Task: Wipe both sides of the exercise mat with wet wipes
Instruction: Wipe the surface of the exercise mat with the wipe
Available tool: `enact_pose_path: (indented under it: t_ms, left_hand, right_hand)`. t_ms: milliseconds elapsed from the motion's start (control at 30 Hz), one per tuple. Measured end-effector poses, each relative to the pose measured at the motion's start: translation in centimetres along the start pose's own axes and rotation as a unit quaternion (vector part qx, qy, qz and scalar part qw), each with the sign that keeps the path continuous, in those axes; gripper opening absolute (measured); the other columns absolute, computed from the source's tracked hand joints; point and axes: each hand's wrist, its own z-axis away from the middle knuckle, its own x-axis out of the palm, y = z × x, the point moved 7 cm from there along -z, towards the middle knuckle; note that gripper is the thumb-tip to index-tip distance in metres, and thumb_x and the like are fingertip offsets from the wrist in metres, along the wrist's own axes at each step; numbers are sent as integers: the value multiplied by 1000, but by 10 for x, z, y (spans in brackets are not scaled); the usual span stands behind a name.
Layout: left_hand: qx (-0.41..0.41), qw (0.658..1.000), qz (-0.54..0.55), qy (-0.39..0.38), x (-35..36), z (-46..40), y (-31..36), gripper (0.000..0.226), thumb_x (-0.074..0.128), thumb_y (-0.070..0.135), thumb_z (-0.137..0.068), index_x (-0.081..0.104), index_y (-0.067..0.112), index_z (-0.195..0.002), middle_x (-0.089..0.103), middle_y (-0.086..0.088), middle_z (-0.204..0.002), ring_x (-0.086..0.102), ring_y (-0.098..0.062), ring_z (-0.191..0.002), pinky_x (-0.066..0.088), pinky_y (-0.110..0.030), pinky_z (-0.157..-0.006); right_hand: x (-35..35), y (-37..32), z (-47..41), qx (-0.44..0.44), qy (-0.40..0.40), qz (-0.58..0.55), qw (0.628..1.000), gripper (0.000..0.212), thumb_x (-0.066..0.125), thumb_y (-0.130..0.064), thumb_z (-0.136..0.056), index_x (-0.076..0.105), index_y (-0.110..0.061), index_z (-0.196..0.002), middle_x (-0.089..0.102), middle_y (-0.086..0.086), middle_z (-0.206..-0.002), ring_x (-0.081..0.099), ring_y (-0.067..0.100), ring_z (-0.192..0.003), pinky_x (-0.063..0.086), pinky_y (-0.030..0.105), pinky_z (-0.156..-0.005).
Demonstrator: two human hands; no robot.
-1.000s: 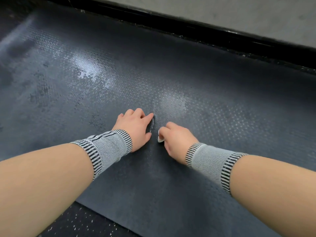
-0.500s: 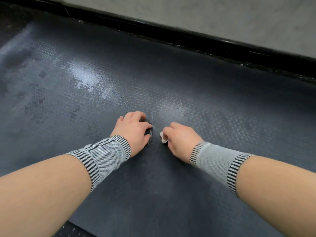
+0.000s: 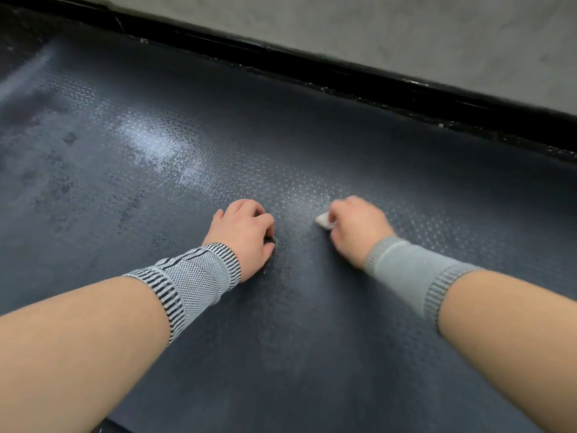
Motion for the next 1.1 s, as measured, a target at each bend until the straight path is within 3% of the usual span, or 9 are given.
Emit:
enact_pose_path:
  t_ms: [67, 133, 333, 533, 733, 800, 933, 1000, 1100]
  left_hand:
    - [-1, 1000, 7, -8, 0, -4, 2, 38, 59, 39, -91, 53, 28, -126, 35, 4, -143, 26, -18, -139, 27, -43, -114]
    - [-3, 1000, 7, -21, -1, -12, 2, 55, 57, 38, -91, 40, 30, -143, 19, 2, -157, 13, -20, -147, 21, -47, -118]
    - [-22, 997, -28, -72, -9, -47, 2, 73, 52, 45, -95, 11, 37, -155, -11, 5, -164, -5, -21, -151, 14, -54, -120]
    - [-16, 994, -47, -94, -14, -73, 4, 82, 54, 50, -91, 4, 37, -156, -13, 5, -164, -3, -20, -151, 15, -56, -118]
    - [-44, 989, -56, -129, -22, -107, 8, 93, 59, 60, -87, 1, 35, -156, -7, 1, -165, 1, -24, -151, 20, -60, -115]
    - [-42, 985, -82, -146, -18, -110, 9, 95, 58, 64, -85, 2, 35, -156, -4, -1, -165, 4, -26, -151, 23, -61, -115]
    - [-45, 980, -100, -165, -22, -112, 12, 105, 60, 72, -78, 3, 33, -156, -2, -4, -165, 7, -29, -151, 24, -57, -116]
    - [-55, 978, -105, -173, -24, -113, 17, 108, 63, 72, -75, 5, 32, -156, 0, -4, -165, 8, -30, -151, 24, -58, -116]
    - [-73, 976, -104, -176, -22, -115, 20, 109, 64, 71, -75, 4, 31, -157, -3, -4, -165, 6, -30, -151, 24, -60, -115]
  right_hand:
    - [-21, 53, -11, 140, 57, -16, 988, 22, 48, -17, -89, 60, -12, -107, 57, 14, -110, 56, 35, -102, 43, 34, -85]
    - [-21, 57, -10, 189, 82, -36, 978, 23, 49, -17, -89, 60, -13, -108, 58, 15, -111, 56, 36, -103, 43, 34, -86]
    - [8, -33, 0, -71, -6, -55, 996, 19, 47, -19, -90, 56, -17, -108, 53, 6, -110, 56, 30, -102, 45, 35, -87]
    - [-39, 93, -28, 239, 107, -36, 965, 21, 51, -21, -89, 61, -14, -107, 60, 16, -111, 56, 36, -105, 44, 34, -86]
    - [1, -27, -16, -76, 5, -59, 995, 20, 47, -19, -91, 56, -20, -108, 53, 5, -111, 57, 30, -101, 46, 35, -87]
    - [-13, 9, -35, -26, 22, -5, 999, 21, 48, -19, -90, 56, -16, -109, 54, 8, -111, 56, 32, -101, 44, 34, -84]
    - [-44, 93, -52, 210, 104, -41, 971, 21, 51, -21, -89, 59, -15, -108, 59, 11, -109, 56, 31, -101, 41, 30, -80]
    - [-35, 65, -54, 172, 85, -66, 979, 22, 52, -19, -87, 61, -17, -108, 60, 10, -110, 57, 30, -103, 43, 31, -84]
    - [-6, -17, -36, -51, -8, -57, 997, 23, 49, -21, -90, 58, -19, -111, 55, 6, -113, 56, 30, -103, 44, 34, -87]
